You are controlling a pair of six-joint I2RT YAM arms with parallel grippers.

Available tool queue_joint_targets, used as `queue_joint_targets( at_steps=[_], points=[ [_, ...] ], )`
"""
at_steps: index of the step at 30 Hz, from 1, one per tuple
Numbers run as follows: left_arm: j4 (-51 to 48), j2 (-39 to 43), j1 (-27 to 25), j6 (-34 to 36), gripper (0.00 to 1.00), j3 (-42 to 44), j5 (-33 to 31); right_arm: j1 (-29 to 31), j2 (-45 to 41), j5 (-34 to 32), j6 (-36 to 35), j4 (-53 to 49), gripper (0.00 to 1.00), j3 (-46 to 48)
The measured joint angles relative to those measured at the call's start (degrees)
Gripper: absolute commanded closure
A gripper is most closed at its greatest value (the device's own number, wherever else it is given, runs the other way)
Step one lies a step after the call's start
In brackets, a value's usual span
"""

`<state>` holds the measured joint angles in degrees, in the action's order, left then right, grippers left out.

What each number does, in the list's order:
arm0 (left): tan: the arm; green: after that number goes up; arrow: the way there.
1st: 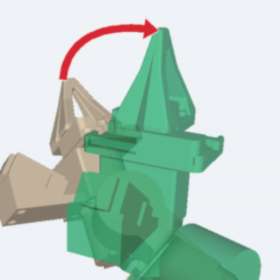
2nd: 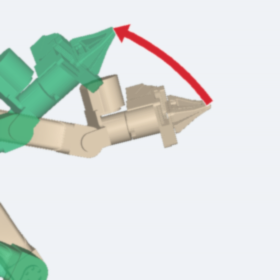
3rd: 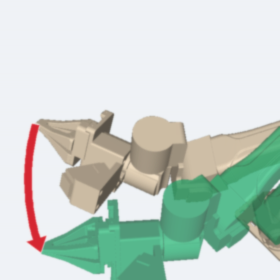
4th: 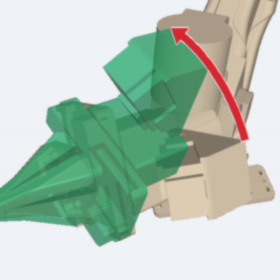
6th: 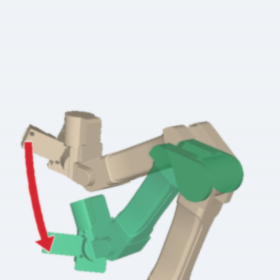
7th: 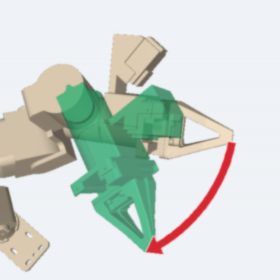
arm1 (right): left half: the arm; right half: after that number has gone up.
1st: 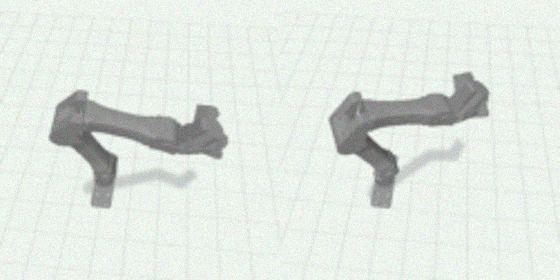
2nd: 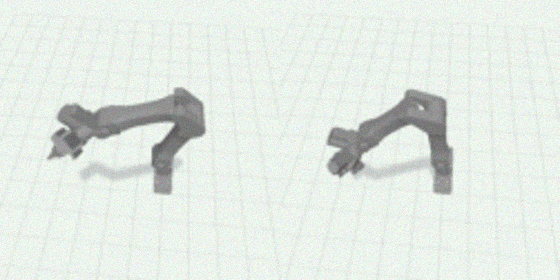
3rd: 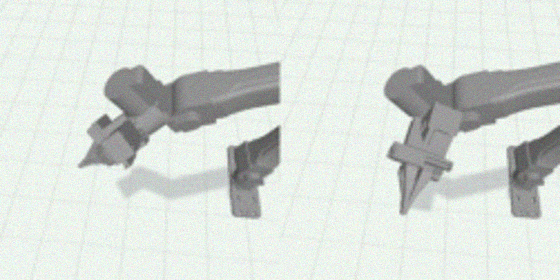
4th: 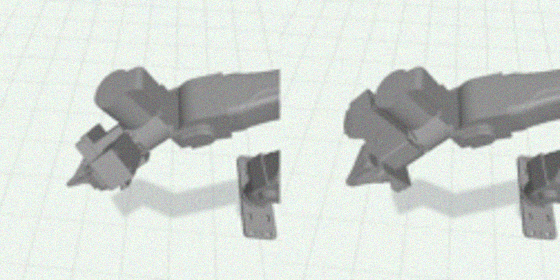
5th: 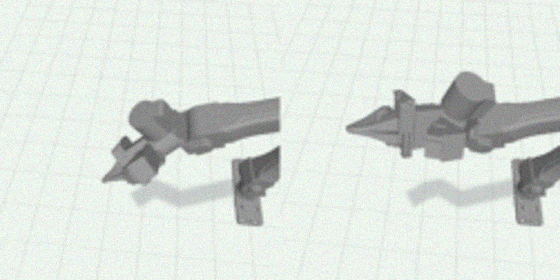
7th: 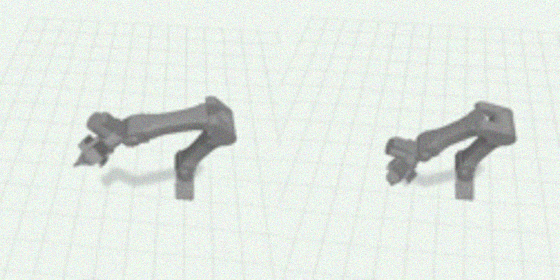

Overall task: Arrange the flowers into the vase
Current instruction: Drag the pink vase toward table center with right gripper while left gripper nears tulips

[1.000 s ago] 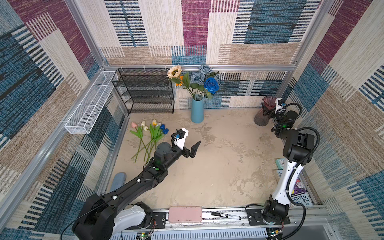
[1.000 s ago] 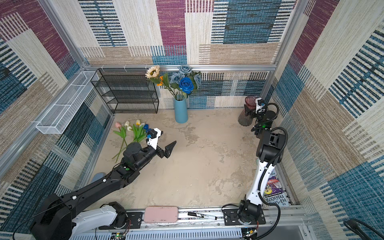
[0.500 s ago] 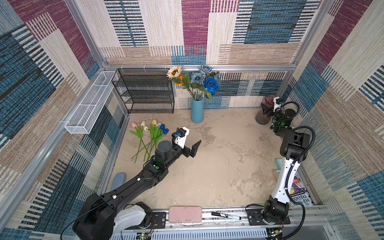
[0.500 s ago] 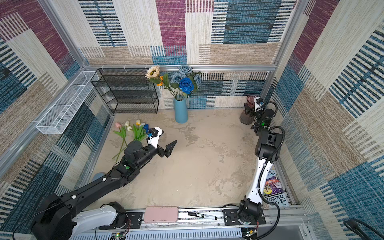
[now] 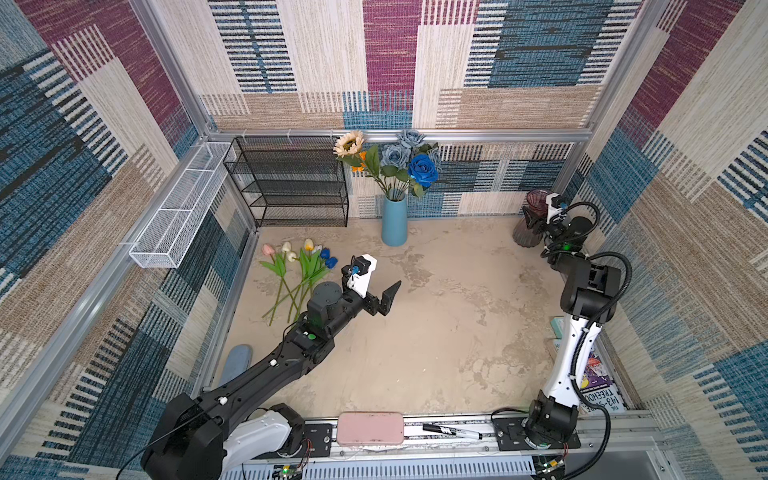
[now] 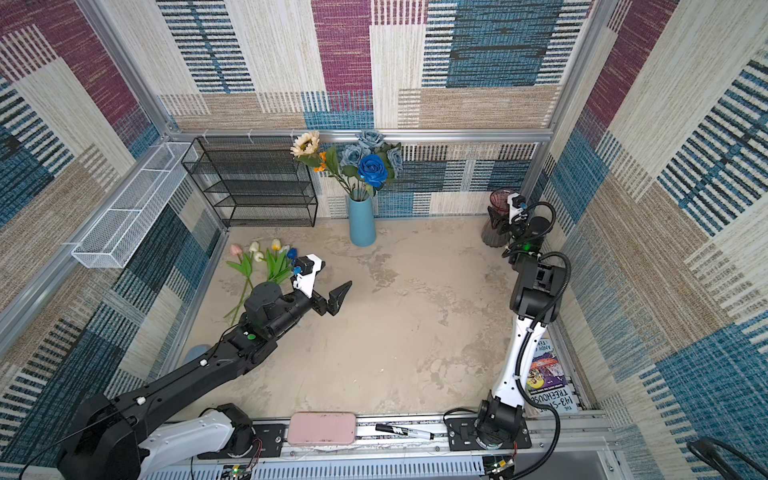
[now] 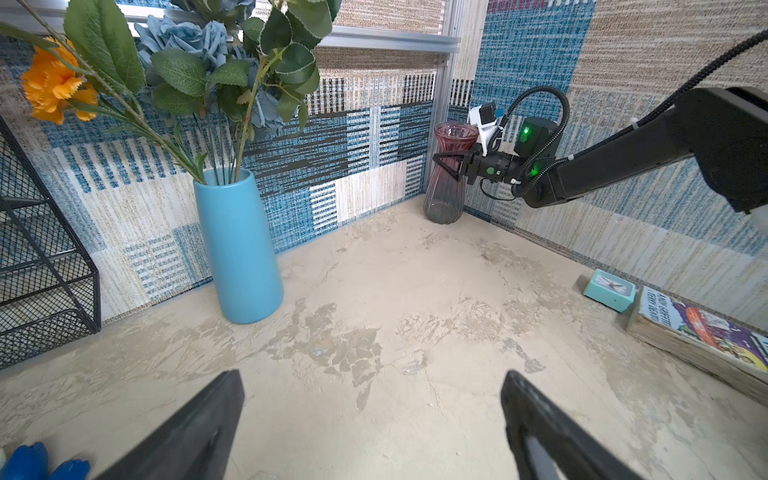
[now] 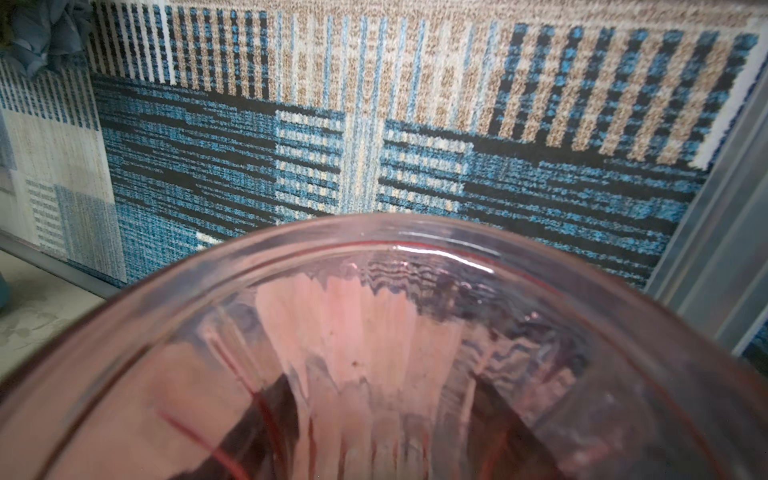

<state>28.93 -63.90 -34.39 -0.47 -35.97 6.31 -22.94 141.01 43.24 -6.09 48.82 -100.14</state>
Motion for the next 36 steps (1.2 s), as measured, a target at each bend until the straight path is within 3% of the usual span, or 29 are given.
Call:
queue_joint_targets(
  at_steps=[7, 14, 22, 28, 36],
  points=[
    [-0.2, 0.5, 0.0, 0.0, 0.01, 0.2, -1.0, 0.8, -4.7, 2.9, 0.2, -0.2, 0.68, 6.7],
    [0.0, 1.6, 0.0, -0.2, 0.01, 1.3, -4.0, 5.7, -18.8, 5.6, 0.6, 1.6, 0.75, 26.0],
    [-1.9, 5.2, 0.0, -2.5, 0.00, 2.0, -11.8, 20.0, -44.1, 4.4, -1.6, 8.2, 0.75, 49.9],
    [-7.0, 10.0, 0.3, -4.1, 0.00, 4.3, -19.6, 31.3, -52.1, 1.6, 1.9, 10.1, 0.75, 64.1],
    [-11.8, 12.3, 2.8, -5.2, 0.00, 5.8, -24.6, 44.6, -57.5, -0.8, 4.8, 10.8, 0.73, 69.7]
  ],
)
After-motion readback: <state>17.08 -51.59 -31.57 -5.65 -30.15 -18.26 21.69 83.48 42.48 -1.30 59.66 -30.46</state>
